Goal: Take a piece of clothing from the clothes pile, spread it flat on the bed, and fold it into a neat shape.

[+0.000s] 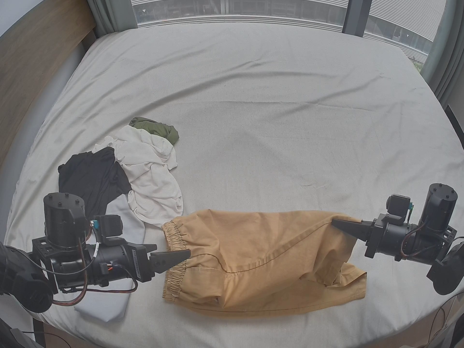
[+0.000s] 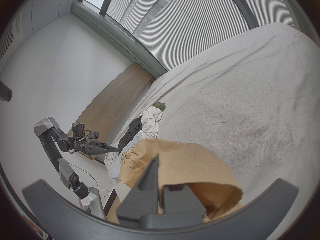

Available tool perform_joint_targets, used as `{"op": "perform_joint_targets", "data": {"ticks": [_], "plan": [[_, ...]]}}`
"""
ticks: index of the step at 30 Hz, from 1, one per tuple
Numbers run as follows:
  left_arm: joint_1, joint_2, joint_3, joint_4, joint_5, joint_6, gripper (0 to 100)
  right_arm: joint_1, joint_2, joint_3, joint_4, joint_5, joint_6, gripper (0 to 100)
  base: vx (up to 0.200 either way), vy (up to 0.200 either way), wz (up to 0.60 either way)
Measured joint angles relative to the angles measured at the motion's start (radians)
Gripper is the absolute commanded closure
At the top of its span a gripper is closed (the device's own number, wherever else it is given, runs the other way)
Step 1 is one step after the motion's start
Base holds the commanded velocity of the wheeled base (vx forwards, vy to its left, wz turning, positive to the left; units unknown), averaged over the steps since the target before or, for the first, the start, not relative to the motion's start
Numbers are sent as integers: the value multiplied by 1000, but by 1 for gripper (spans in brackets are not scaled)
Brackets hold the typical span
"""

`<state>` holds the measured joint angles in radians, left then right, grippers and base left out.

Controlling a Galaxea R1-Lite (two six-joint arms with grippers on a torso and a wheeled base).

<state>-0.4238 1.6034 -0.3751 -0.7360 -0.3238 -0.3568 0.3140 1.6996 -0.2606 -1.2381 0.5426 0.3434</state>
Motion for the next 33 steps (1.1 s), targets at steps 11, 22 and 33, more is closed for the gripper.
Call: {"op": "perform_joint_targets", "data": {"ticks": [11, 22, 33], "plan": [[-15, 106, 18, -133, 3, -6, 0, 0, 1, 0, 0, 0, -1, 100, 0, 0, 0], [-48, 219, 31, -263, 9, -89, 0, -3, 1, 0, 0, 0, -1, 100, 0, 0, 0], [-94, 263, 26, -292, 10, -135, 0, -5, 1, 1, 0, -1, -1, 100, 0, 0, 0]]}}
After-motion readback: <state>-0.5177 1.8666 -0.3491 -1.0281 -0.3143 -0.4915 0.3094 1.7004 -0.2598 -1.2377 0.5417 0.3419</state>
